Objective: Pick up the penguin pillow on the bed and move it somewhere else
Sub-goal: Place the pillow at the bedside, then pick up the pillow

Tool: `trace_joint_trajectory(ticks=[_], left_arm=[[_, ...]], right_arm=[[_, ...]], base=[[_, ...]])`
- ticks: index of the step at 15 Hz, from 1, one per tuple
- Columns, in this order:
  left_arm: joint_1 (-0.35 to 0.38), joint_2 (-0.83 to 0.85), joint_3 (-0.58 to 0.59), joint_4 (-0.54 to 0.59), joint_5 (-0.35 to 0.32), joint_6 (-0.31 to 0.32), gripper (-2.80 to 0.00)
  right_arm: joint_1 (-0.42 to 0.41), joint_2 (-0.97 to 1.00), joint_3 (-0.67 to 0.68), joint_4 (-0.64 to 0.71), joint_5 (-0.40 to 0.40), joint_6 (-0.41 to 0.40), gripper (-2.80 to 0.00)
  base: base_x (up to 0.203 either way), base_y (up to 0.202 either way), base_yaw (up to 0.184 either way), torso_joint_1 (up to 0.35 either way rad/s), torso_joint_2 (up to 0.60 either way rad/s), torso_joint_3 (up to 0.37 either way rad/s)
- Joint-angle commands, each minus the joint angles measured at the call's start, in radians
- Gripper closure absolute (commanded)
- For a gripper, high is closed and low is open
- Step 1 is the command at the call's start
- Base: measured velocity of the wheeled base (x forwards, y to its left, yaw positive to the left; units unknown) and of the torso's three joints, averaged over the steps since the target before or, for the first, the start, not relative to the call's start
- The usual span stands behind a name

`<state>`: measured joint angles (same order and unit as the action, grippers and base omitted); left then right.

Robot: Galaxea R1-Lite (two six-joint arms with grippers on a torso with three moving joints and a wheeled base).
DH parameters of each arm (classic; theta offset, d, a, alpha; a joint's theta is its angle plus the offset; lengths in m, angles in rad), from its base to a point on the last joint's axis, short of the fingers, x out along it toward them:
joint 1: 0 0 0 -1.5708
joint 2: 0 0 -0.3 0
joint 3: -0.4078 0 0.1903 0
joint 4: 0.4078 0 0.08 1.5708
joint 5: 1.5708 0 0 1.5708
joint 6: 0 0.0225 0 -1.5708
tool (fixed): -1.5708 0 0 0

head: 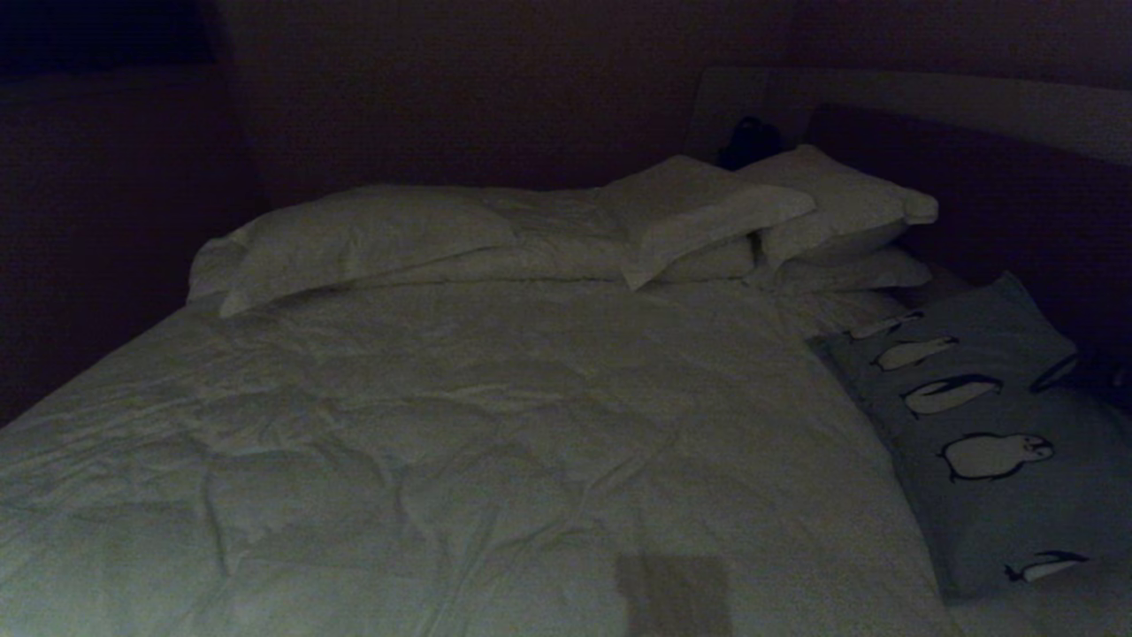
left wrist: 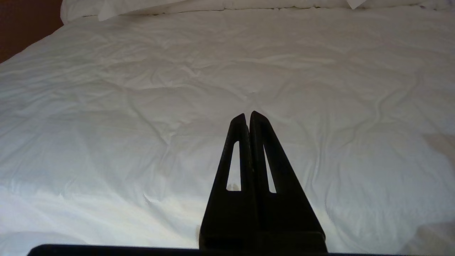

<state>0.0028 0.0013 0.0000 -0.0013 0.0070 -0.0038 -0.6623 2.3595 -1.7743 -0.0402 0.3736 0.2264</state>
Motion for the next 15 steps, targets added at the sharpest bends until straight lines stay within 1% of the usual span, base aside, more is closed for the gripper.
trace_joint_trajectory(ticks=[1, 5, 9, 11, 15], left_arm=[[0.0, 0.0, 0.0, 0.0, 0.001, -0.001, 0.0], [0.0, 0.0, 0.0, 0.0, 0.001, -0.001, 0.0], [0.0, 0.0, 0.0, 0.0, 0.001, -0.001, 0.0], [-0.001, 0.0, 0.0, 0.0, 0.001, -0.001, 0.0], [-0.001, 0.0, 0.0, 0.0, 0.001, -0.001, 0.0]], right_arm=[[0.007, -0.035, -0.005, -0.001, 0.001, 0.0, -2.8], [0.003, -0.077, -0.002, 0.0, -0.006, 0.001, -2.8], [-0.006, -0.22, 0.039, 0.006, -0.006, 0.0, -2.8], [-0.016, -0.294, 0.115, 0.007, 0.001, -0.002, -2.8], [-0.023, -0.496, 0.34, -0.003, 0.019, -0.003, -2.8]], base=[[0.0, 0.0, 0.0, 0.0, 0.0, 0.0], [0.0, 0.0, 0.0, 0.0, 0.0, 0.0], [0.0, 0.0, 0.0, 0.0, 0.0, 0.0], [0.0, 0.0, 0.0, 0.0, 0.0, 0.0], [0.0, 0.0, 0.0, 0.0, 0.0, 0.0]])
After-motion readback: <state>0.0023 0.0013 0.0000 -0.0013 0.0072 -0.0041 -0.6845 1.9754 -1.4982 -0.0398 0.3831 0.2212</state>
